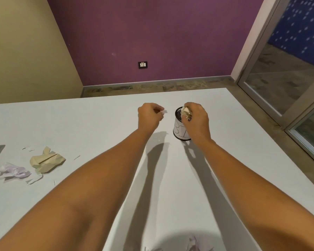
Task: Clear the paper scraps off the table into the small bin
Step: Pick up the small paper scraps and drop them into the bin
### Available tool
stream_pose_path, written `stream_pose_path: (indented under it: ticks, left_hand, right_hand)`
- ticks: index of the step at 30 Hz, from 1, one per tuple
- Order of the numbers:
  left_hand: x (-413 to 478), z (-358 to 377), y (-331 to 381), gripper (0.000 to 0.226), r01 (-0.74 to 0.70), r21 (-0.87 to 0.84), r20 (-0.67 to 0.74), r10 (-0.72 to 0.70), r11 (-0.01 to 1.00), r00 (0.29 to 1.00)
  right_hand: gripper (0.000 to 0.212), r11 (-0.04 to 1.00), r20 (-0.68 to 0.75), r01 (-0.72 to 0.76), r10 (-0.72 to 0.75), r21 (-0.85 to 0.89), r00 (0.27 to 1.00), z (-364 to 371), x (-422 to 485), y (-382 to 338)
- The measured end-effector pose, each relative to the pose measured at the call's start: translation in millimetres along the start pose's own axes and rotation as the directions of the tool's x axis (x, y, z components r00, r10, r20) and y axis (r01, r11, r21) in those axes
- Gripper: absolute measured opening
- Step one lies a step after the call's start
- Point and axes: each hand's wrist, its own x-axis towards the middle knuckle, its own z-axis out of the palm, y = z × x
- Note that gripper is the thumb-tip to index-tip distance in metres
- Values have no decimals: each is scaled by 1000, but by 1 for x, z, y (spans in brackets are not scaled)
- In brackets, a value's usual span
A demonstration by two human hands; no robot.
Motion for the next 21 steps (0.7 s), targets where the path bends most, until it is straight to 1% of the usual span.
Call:
stream_pose_path:
  ticks: [1,3,6,8,13,17,21]
  left_hand:
    - [4,8,4,16,8,-4,21,-8,1000,1000]
    - [11,24,11,15,27,2,57,-27,1000,998]
    - [18,46,18,16,13,30,90,-16,999,996]
    - [22,56,20,16,2,61,112,-9,998,994]
    - [25,69,17,21,-28,116,147,11,993,989]
    - [22,74,15,27,-51,141,149,30,989,988]
    - [21,70,16,29,-66,168,132,43,984,990]
  right_hand:
    - [27,999,-27,-37,37,5,999,-1,4,5]
    - [29,997,-37,-80,80,7,996,-1,8,14]
    - [33,991,14,-127,128,-37,992,1,9,25]
    - [37,992,62,-112,116,-65,991,3,10,30]
    - [40,995,121,-89,93,-32,988,5,11,33]
    - [42,998,104,-68,67,5,992,4,10,36]
    - [47,997,109,-69,71,-19,992,4,10,36]
